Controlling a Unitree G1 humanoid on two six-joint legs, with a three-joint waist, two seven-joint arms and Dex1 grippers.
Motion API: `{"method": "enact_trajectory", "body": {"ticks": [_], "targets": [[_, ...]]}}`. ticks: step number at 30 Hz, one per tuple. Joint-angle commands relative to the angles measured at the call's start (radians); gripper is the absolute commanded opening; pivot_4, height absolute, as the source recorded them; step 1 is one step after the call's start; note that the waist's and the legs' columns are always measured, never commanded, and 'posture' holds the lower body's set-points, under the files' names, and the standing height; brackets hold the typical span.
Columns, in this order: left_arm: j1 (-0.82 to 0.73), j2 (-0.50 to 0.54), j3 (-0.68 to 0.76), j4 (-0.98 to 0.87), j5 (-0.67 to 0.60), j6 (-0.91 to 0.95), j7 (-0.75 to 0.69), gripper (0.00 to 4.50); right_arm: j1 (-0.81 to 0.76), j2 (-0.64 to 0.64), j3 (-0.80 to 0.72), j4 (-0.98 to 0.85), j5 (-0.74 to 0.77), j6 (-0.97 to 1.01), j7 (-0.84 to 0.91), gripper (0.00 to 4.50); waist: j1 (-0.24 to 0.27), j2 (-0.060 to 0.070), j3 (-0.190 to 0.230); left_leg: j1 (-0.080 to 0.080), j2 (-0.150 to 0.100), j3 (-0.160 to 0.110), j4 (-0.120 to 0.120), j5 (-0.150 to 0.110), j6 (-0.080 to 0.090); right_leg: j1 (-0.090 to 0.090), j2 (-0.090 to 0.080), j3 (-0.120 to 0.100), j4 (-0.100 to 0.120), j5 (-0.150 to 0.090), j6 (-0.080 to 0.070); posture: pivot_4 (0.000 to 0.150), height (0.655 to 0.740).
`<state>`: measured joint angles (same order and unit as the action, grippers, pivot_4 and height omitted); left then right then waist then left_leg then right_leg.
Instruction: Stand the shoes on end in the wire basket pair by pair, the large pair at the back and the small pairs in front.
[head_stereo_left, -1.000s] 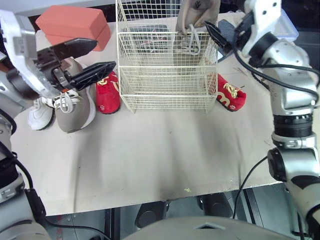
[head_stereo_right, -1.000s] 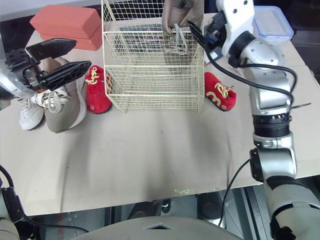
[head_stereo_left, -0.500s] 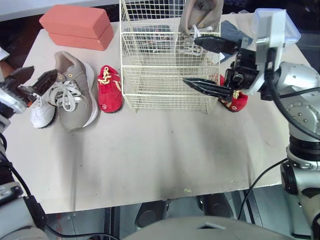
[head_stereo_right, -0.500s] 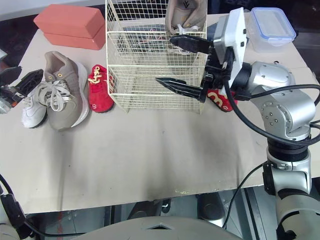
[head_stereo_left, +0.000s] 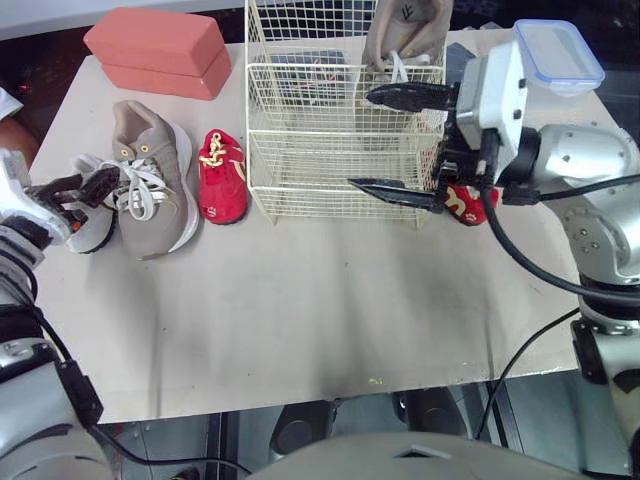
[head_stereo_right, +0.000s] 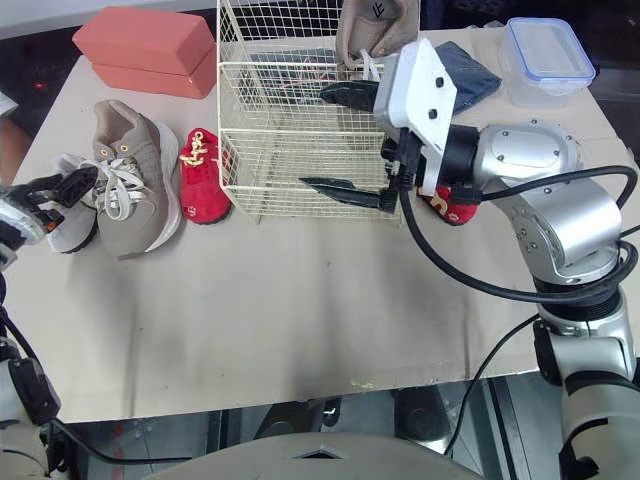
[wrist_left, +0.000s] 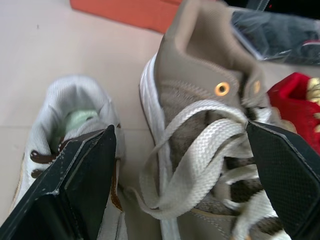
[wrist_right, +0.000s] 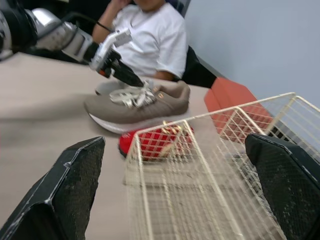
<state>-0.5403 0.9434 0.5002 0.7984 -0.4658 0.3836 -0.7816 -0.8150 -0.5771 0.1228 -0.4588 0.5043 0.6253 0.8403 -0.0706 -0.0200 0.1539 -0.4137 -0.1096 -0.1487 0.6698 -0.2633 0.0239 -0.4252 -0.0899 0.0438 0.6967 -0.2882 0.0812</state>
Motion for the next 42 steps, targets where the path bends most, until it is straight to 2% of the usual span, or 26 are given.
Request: {"method": "enact_trajectory", "body": {"ticks": [1,12,25,26,27,30,31,34,37,42], "targets": [[-0.039,0.029,0.013,0.034,0.011,-0.025,0.003,4.5,-0.037,0.005,-0.002,-0.042,0.004,0.022,-0.025,4.44,0.0,0.0,0.0,0.0,0.0,0.0,0.0,0.0,0.0,0.0,0.0,0.0,0.0,0.0,0.0,0.15,0.74],[-0.121,-0.001,-0.057,0.091,0.023,0.05,-0.112,4.5,-0.033,0.029,0.018,-0.023,-0.024,0.01,-0.04,4.44,0.002,-0.001,-0.001,0.0,0.0,-0.001,0.0,0.0,0.0,0.0,-0.001,-0.001,0.0,0.0,0.0,0.15,0.74],[-0.19,-0.023,-0.111,0.2,0.078,0.069,-0.105,4.5,0.057,0.026,0.0,-0.017,-0.019,-0.007,-0.031,4.44,0.001,-0.002,-0.001,0.0,-0.001,-0.001,0.001,0.0,0.0,0.0,-0.001,-0.001,0.001,0.0,0.0,0.15,0.74],[-0.194,-0.023,-0.112,0.204,0.08,0.068,-0.105,3.95,0.06,0.027,-0.001,-0.018,-0.018,-0.007,-0.032,4.5,0.001,-0.002,-0.001,0.0,-0.002,-0.001,0.001,0.0,0.0,0.0,-0.001,-0.001,0.001,0.0,0.0,0.15,0.74],[-0.197,-0.024,-0.112,0.208,0.081,0.067,-0.106,3.71,0.061,0.028,-0.002,-0.02,-0.017,-0.006,-0.033,4.5,0.001,-0.002,-0.001,0.0,-0.002,-0.001,0.001,0.0,0.0,0.0,-0.001,-0.001,0.001,0.0,0.0,0.15,0.74],[-0.202,-0.025,-0.109,0.211,0.083,0.068,-0.106,2.39,0.065,0.03,-0.002,-0.023,-0.015,-0.006,-0.035,4.5,0.004,-0.002,-0.002,0.0,-0.003,-0.002,0.001,0.0,0.0,0.0,-0.002,-0.002,0.001,0.0,0.0,0.15,0.74],[-0.2,-0.025,-0.107,0.21,0.084,0.069,-0.106,1.81,0.066,0.033,-0.001,-0.023,-0.014,-0.008,-0.036,4.5,0.005,-0.002,-0.002,0.0,-0.003,-0.003,0.001,0.0,0.0,0.0,-0.002,-0.002,0.001,0.0,0.0,0.15,0.74],[-0.191,-0.027,-0.087,0.211,0.076,0.053,-0.093,0.78,0.075,0.045,0.001,-0.026,-0.009,-0.014,-0.04,4.5,0.004,-0.002,-0.002,-0.001,-0.005,-0.004,0.002,0.0,0.0,0.0,-0.004,-0.004,0.001,0.0,0.0,0.15,0.74],[-0.174,-0.036,-0.048,0.204,0.055,-0.001,-0.081,0.67,0.093,0.066,0.011,-0.022,-0.002,-0.025,-0.039,4.5,0.002,-0.003,-0.002,-0.001,-0.005,-0.004,0.002,0.0,0.0,0.001,-0.004,-0.004,0.001,0.0,0.0,0.15,0.74],[-0.125,-0.061,0.057,0.087,-0.014,-0.136,-0.103,0.67,0.111,0.096,0.002,-0.014,0.015,-0.032,-0.04,4.5,0.001,-0.003,-0.002,-0.001,-0.005,-0.005,0.002,0.0,0.0,0.0,-0.004,-0.004,0.001,0.0,0.0,0.15,0.74]]}}
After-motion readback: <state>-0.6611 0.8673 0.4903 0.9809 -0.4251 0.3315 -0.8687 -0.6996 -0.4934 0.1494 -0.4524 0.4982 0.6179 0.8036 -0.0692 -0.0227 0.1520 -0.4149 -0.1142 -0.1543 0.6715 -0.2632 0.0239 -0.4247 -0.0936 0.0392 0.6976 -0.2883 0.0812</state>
